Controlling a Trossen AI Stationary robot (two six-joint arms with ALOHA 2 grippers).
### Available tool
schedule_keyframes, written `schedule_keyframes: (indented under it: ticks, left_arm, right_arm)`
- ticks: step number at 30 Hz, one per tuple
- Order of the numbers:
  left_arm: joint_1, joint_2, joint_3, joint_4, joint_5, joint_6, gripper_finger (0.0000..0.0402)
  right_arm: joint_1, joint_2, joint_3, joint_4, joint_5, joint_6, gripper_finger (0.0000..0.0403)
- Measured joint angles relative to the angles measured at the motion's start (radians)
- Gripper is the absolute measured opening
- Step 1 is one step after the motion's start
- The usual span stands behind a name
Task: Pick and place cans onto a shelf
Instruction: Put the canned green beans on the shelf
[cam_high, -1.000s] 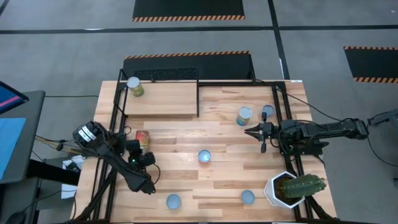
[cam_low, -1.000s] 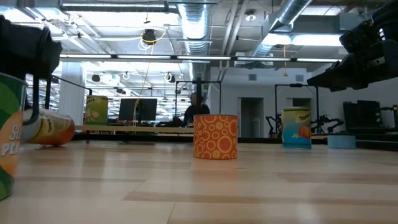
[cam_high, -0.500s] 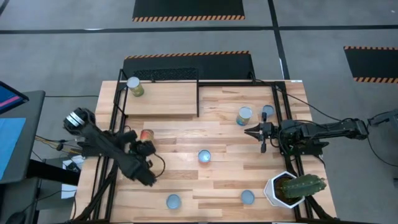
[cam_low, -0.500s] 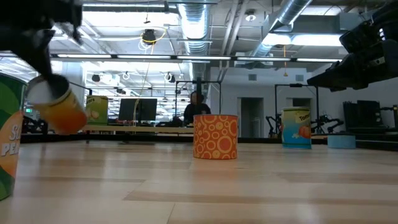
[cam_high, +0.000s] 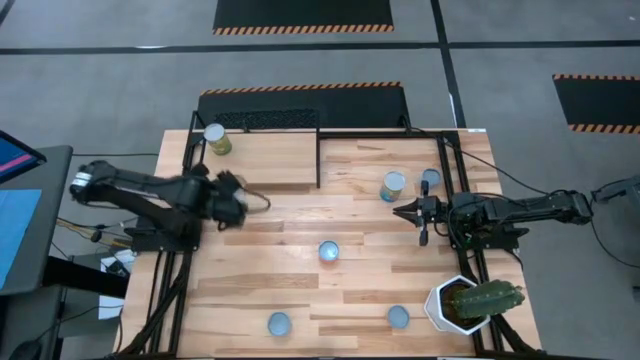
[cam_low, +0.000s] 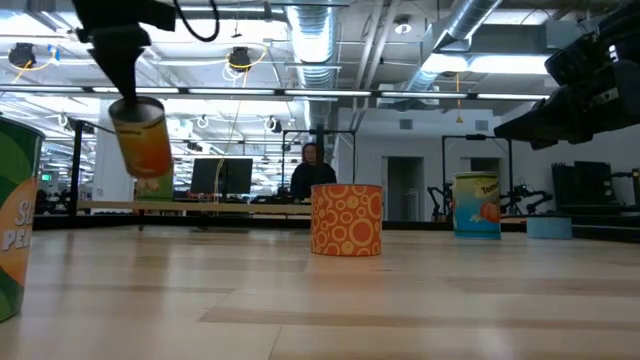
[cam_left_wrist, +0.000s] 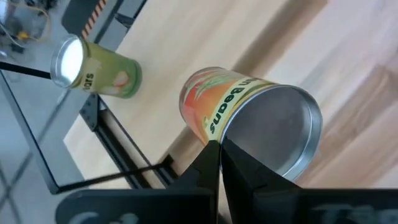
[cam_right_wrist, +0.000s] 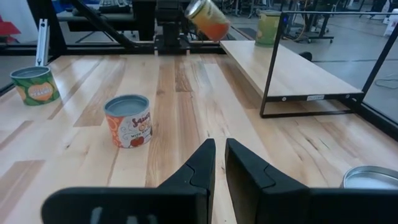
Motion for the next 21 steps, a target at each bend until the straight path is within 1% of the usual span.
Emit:
schedule_keyframes:
  ticks: [4, 10, 12, 17, 21]
  left_arm:
    - [0.146, -0.036, 0.021, 0.038, 0.050, 0.121, 0.0000]
    - [0.396, -0.037, 0.043, 0.071, 0.188, 0.283, 0.0000]
    - [0.471, -0.037, 0.050, 0.095, 0.212, 0.337, 0.0000]
    - [0.622, -0.034, 0.052, 0.169, 0.281, 0.459, 0.0000]
    - [0.708, -0.011, 0.052, 0.180, 0.328, 0.486, 0.0000]
  right_arm:
    - [0.000, 0.000, 0.000, 0.001, 0.000, 0.006, 0.0060]
    - [0.000, 0.000, 0.000, 0.003, 0.000, 0.006, 0.0060]
    - [0.000, 0.000, 0.000, 0.003, 0.000, 0.006, 0.0060]
    - [0.000, 0.000, 0.000, 0.004, 0.000, 0.006, 0.0060]
    - [0.000, 0.000, 0.000, 0.004, 0.000, 0.006, 0.0060]
